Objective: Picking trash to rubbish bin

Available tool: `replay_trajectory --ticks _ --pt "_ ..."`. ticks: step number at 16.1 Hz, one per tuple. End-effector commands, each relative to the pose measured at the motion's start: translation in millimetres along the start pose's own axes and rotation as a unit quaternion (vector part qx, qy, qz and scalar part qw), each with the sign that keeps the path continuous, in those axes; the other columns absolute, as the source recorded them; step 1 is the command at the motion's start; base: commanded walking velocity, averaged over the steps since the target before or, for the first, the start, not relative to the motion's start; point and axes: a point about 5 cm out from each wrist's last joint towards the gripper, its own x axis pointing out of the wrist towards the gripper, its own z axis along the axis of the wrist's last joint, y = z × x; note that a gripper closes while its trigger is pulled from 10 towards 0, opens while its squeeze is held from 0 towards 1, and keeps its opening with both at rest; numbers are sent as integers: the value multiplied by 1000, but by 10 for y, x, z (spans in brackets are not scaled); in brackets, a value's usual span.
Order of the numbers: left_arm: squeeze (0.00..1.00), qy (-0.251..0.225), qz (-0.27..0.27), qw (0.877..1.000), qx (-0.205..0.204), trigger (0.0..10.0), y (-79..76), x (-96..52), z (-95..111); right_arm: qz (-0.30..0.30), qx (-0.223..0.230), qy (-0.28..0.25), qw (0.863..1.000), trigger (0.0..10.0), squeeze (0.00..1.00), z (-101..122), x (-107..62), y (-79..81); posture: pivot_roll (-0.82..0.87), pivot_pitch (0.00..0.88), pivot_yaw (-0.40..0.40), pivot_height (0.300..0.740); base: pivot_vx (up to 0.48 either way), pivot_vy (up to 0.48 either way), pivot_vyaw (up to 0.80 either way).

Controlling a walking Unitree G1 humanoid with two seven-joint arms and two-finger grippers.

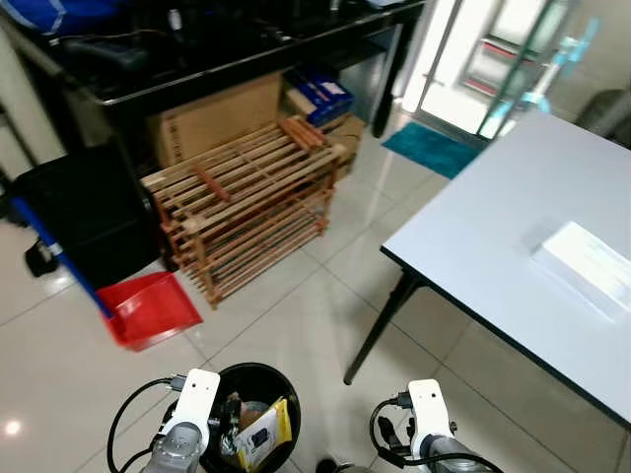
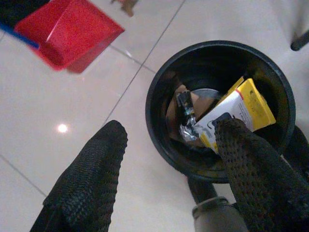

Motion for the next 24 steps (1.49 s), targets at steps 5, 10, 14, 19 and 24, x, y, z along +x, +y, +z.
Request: replay_trajectory --ticks 5,10,14,19,24 --pt "0 6 9 1000 23 10000 -17 -2 -17 1 -2 8 1000 10000 0 -30 -7 -21 16 72 -77 740 0 -124 -788" --pt "0 8 11 1000 26 10000 -17 -4 -26 2 -5 9 1000 10000 0 -30 -7 -19 17 76 -79 740 0 -348 -783" --pt "0 7 12 1000 29 10000 -14 -5 -28 3 -4 10 1000 10000 0 -37 -7 -10 17 78 -79 740 0 -351 -777" --pt "0 5 13 1000 27 10000 -18 -5 -23 4 -3 11 1000 10000 0 -42 -7 -5 19 77 -81 740 0 -209 -770" --pt "0 3 14 1000 24 10000 -20 -5 -17 6 -4 12 1000 10000 0 -44 -7 -3 18 77 -81 740 0 0 -763"
